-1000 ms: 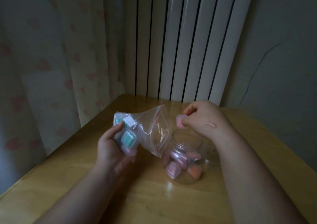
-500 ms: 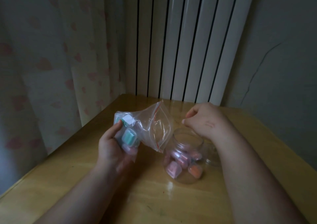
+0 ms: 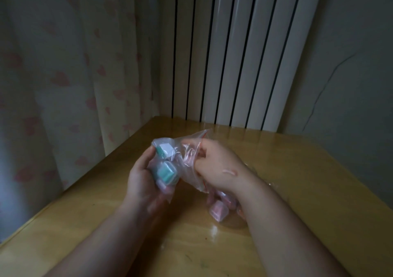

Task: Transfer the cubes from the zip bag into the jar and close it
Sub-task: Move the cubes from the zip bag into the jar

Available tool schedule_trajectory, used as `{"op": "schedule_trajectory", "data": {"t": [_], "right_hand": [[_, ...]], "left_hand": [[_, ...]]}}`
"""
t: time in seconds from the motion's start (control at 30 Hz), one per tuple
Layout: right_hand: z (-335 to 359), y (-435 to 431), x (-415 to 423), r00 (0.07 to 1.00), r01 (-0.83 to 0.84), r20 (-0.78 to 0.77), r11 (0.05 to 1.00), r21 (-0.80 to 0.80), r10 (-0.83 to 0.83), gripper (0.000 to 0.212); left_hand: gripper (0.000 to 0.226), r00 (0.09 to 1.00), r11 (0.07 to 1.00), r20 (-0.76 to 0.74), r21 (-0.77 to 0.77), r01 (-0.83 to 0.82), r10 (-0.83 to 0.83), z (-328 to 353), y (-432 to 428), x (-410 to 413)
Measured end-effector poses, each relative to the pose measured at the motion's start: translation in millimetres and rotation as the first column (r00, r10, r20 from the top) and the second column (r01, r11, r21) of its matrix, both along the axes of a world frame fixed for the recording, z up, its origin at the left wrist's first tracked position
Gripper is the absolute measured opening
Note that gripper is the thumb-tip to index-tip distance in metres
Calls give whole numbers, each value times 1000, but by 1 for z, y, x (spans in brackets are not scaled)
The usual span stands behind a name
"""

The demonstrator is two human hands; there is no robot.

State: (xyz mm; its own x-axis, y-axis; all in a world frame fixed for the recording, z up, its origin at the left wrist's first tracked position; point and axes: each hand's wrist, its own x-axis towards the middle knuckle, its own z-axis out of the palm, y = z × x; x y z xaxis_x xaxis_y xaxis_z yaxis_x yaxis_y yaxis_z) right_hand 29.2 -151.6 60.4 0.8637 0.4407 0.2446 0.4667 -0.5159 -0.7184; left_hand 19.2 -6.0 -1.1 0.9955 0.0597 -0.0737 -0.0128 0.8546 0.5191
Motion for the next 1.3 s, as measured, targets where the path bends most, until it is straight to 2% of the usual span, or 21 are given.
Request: {"op": "schedule_trajectory", "data": {"t": [0.1, 0.33, 0.47, 0.73, 0.93, 1.0, 1.1, 1.2, 1.3], "right_hand": [[-2, 6, 1, 999, -26, -28, 993, 113, 30, 39], [-9, 11, 4, 997, 58, 53, 997, 50, -60, 37], [-9, 12, 5, 975, 179, 137, 984, 0, -177, 38], [0, 6, 3, 957, 238, 168, 971, 4, -236, 29], [10, -5, 5, 952, 267, 158, 963, -21, -261, 8], [15, -11, 5, 950, 281, 140, 960, 12, -279, 4], [21, -24, 10, 901, 400, 179, 916, 14, -396, 10], [25, -38, 15, 831, 520, 243, 854, -16, -501, 5], [27, -48, 18, 798, 575, 250, 817, -45, -548, 4]], "left_hand": [[63, 1000, 1000, 20, 9, -13, 13, -2, 2, 2], [64, 993, 993, 118, 119, -6, -8, -7, 3, 0], [66, 986, 985, 152, 171, 35, -61, -8, 2, -2], [58, 994, 995, 107, 95, -13, 3, -7, 4, 2], [61, 997, 997, 64, 66, -40, 35, -6, 3, 4], [55, 996, 997, 57, 37, -70, 68, -7, 4, 7], [46, 995, 995, 33, -8, -95, 95, -11, 7, 10], [46, 995, 994, 23, -45, -97, 98, -15, 12, 12], [51, 995, 993, 13, -65, -102, 103, -15, 14, 13]]}}
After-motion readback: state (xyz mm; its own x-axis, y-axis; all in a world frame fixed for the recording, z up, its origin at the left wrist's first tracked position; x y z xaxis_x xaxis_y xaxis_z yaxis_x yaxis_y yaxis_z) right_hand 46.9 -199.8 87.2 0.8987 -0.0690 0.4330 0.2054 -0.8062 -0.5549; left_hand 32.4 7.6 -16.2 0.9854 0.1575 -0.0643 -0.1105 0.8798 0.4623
